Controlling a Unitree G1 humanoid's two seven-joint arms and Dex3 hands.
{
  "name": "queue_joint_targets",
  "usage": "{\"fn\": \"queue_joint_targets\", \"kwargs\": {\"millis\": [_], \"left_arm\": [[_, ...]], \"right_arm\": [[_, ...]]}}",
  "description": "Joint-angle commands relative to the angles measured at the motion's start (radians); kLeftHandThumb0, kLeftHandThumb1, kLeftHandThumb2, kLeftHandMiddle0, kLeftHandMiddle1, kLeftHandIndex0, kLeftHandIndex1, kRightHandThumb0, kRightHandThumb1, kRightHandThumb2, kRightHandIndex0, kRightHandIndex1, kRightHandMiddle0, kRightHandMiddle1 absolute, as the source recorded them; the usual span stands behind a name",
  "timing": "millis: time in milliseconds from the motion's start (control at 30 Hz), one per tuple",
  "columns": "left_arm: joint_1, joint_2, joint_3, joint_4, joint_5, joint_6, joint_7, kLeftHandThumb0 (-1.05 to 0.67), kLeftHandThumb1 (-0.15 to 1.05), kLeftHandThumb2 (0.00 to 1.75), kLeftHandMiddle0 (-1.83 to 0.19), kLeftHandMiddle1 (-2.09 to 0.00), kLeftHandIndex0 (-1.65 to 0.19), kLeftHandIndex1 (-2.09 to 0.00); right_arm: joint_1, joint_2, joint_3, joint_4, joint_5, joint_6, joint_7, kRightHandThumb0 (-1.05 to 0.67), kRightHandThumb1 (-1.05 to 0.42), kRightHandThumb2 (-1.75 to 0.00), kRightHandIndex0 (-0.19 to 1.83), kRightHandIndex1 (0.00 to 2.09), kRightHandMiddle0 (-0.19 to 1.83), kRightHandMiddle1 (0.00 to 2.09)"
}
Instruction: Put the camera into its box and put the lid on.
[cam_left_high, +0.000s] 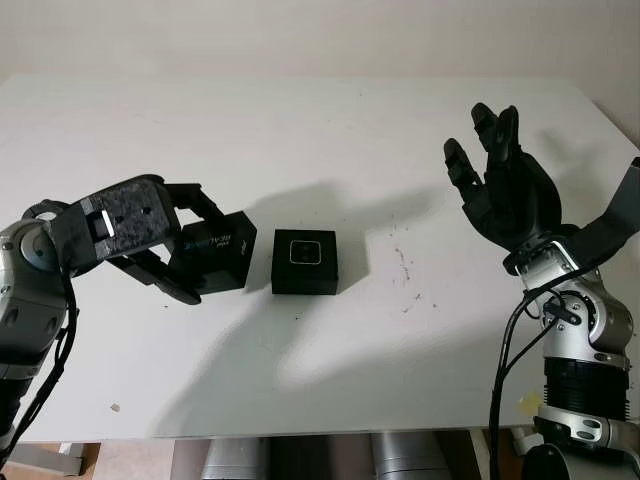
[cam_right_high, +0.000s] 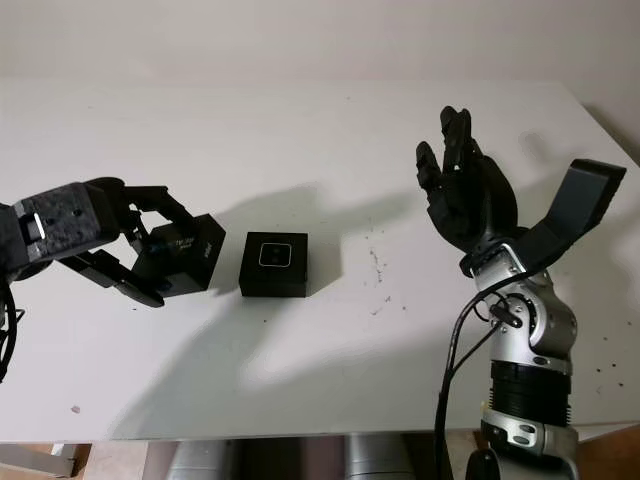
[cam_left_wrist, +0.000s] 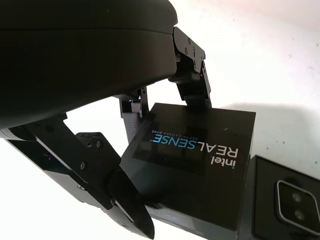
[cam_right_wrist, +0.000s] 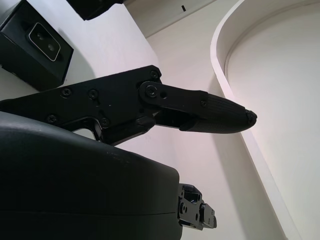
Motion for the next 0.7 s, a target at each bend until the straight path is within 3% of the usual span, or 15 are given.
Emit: {"fn": "queue_joint_targets", "kwargs": {"millis": [0, 167, 367, 667], "left_arm": [[-0.035, 0.017, -0.006, -0.015, 0.022, 0.002, 0.013, -0.03, 0.98, 0.06, -0.43, -1.32, -0.34, -1.27], [-0.112, 0.011, -0.053, -0.023, 0.089, 0.026, 0.013, -0.06, 0.96, 0.05, -0.46, -1.27, -0.37, -1.26], [-0.208, -0.022, -0.123, 0.019, 0.132, 0.031, -0.003, -0.06, 0.95, 0.05, -0.51, -1.28, -0.41, -1.23], [-0.318, -0.090, -0.183, 0.072, 0.141, 0.095, -0.051, -0.10, 0.95, 0.05, -0.51, -1.32, -0.43, -1.26]], "right_arm": [[0.001, 0.002, 0.003, -0.020, -0.006, -0.019, -0.002, -0.74, -1.05, -0.56, -0.19, 0.00, -0.19, 0.00], [0.023, 0.042, 0.035, -0.069, -0.072, -0.120, -0.046, -0.72, -1.05, -0.58, -0.19, 0.00, -0.19, 0.00], [0.070, 0.083, 0.169, -0.131, -0.295, -0.332, -0.114, -0.76, -1.05, -0.61, -0.19, 0.00, -0.19, 0.00], [0.108, 0.126, 0.266, -0.152, -0.394, -0.398, -0.125, -0.74, -1.05, -0.61, -0.19, 0.00, -0.19, 0.00]]}}
